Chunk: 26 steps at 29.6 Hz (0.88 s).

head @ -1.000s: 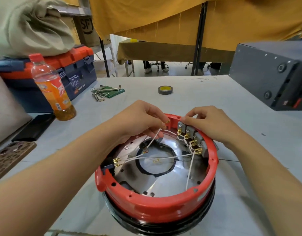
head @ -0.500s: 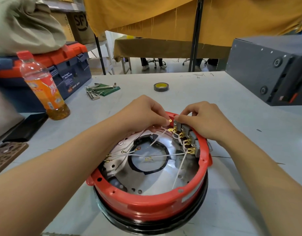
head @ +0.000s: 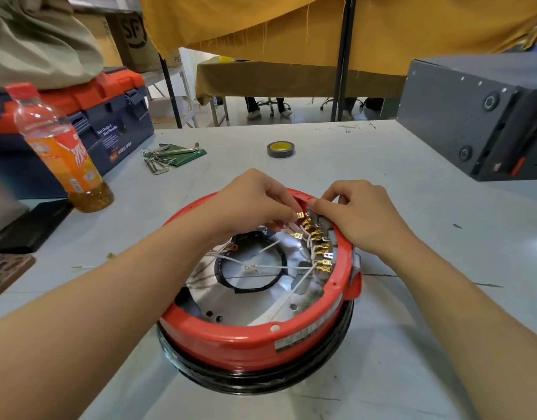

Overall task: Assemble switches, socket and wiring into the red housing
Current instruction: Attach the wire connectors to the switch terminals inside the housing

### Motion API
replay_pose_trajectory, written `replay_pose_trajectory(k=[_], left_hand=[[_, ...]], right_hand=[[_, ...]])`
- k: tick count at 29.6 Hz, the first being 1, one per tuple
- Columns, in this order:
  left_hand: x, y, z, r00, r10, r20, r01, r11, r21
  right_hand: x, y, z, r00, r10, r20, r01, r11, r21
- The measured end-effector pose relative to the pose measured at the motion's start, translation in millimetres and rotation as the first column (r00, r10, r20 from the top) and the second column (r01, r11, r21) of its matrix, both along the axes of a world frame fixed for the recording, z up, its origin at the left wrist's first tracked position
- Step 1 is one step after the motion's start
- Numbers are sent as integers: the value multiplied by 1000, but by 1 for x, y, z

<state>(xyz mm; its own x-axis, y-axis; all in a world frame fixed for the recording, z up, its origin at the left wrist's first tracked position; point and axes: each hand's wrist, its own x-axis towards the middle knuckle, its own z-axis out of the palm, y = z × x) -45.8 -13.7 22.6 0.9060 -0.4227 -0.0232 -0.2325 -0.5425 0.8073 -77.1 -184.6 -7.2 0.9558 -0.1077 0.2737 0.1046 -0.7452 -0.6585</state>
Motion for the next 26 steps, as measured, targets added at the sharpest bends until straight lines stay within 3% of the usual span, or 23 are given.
replay_pose_trajectory(k=[26], left_hand=[[-2,-4,-6,997,5,-78,-12,996,-87]], right_hand=[[-1,0,-1,999,23,-29,-22,998,56]])
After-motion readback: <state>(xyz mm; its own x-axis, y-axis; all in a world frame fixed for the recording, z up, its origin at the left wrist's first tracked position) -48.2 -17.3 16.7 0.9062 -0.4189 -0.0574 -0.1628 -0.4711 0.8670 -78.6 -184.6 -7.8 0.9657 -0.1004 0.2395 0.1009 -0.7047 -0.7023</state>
